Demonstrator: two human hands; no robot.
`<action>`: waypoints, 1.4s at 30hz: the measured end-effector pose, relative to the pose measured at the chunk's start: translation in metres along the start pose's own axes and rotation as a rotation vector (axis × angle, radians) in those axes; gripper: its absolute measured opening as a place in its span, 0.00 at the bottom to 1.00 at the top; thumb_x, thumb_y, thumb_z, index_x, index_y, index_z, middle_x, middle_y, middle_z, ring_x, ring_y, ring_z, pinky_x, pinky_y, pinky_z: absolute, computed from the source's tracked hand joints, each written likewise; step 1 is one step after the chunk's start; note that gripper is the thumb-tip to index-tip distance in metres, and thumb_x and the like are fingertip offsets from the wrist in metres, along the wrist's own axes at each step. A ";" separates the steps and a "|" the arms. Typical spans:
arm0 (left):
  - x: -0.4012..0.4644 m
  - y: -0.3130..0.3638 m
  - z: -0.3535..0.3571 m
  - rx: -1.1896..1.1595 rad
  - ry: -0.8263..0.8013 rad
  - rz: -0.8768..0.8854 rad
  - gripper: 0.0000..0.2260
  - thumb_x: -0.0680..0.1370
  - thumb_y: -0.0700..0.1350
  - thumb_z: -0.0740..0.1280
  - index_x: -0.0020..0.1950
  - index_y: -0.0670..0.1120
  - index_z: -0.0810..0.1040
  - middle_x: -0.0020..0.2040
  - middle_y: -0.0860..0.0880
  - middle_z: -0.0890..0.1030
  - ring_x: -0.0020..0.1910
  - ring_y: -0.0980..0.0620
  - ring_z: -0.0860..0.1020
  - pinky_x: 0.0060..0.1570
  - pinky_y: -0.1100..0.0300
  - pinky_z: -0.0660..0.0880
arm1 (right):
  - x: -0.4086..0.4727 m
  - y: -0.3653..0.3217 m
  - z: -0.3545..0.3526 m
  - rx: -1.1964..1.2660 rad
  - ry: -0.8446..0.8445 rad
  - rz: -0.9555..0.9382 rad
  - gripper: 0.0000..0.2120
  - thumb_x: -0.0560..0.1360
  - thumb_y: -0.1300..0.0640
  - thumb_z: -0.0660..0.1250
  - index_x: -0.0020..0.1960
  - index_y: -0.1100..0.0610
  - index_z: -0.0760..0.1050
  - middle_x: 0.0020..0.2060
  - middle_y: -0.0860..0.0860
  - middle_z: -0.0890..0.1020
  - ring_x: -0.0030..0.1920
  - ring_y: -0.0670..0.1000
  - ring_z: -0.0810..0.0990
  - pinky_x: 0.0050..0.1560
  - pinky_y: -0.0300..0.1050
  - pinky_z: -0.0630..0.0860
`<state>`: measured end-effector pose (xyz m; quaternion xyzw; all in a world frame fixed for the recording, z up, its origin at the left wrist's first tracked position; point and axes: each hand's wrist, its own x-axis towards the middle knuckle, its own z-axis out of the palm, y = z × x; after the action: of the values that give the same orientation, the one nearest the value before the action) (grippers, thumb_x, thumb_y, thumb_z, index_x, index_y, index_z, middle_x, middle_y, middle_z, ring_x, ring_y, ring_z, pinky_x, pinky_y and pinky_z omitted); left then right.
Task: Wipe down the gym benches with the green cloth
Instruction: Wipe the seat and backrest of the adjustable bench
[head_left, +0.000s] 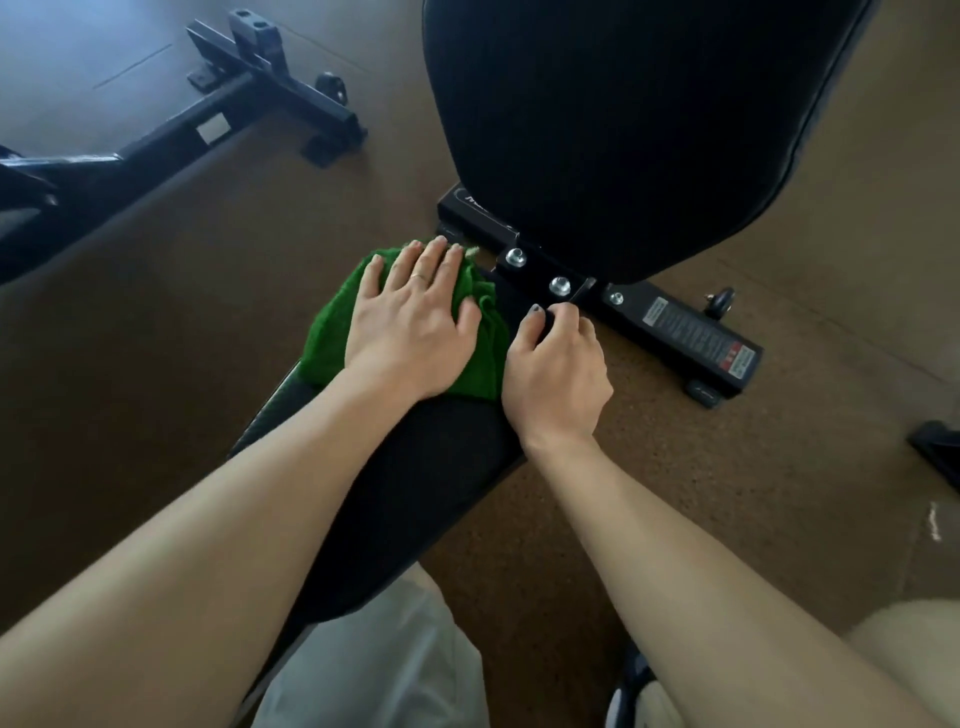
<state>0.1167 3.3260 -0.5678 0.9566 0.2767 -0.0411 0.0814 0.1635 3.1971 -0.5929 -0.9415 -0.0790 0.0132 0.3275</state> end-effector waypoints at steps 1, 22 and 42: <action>0.009 0.004 -0.001 -0.011 -0.003 -0.013 0.29 0.84 0.59 0.48 0.85 0.52 0.53 0.85 0.54 0.54 0.84 0.53 0.49 0.82 0.47 0.45 | -0.001 0.000 -0.001 0.009 -0.006 -0.001 0.17 0.85 0.46 0.54 0.63 0.54 0.76 0.53 0.51 0.81 0.54 0.53 0.80 0.44 0.47 0.70; -0.020 -0.007 -0.001 0.005 -0.014 0.024 0.29 0.84 0.60 0.46 0.85 0.53 0.48 0.85 0.55 0.48 0.84 0.54 0.45 0.82 0.45 0.42 | 0.003 0.003 0.003 -0.008 0.031 -0.012 0.18 0.85 0.45 0.54 0.63 0.54 0.76 0.56 0.51 0.81 0.56 0.56 0.81 0.46 0.49 0.69; -0.187 -0.072 -0.017 -0.239 -0.027 -0.504 0.29 0.85 0.62 0.50 0.84 0.53 0.51 0.75 0.48 0.65 0.69 0.43 0.68 0.57 0.44 0.72 | -0.001 -0.008 -0.008 -0.002 -0.062 0.064 0.21 0.86 0.46 0.52 0.68 0.56 0.73 0.64 0.55 0.78 0.62 0.60 0.78 0.57 0.55 0.72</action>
<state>-0.0791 3.2911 -0.5377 0.8406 0.5077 -0.0400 0.1845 0.1618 3.1981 -0.5813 -0.9430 -0.0593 0.0528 0.3233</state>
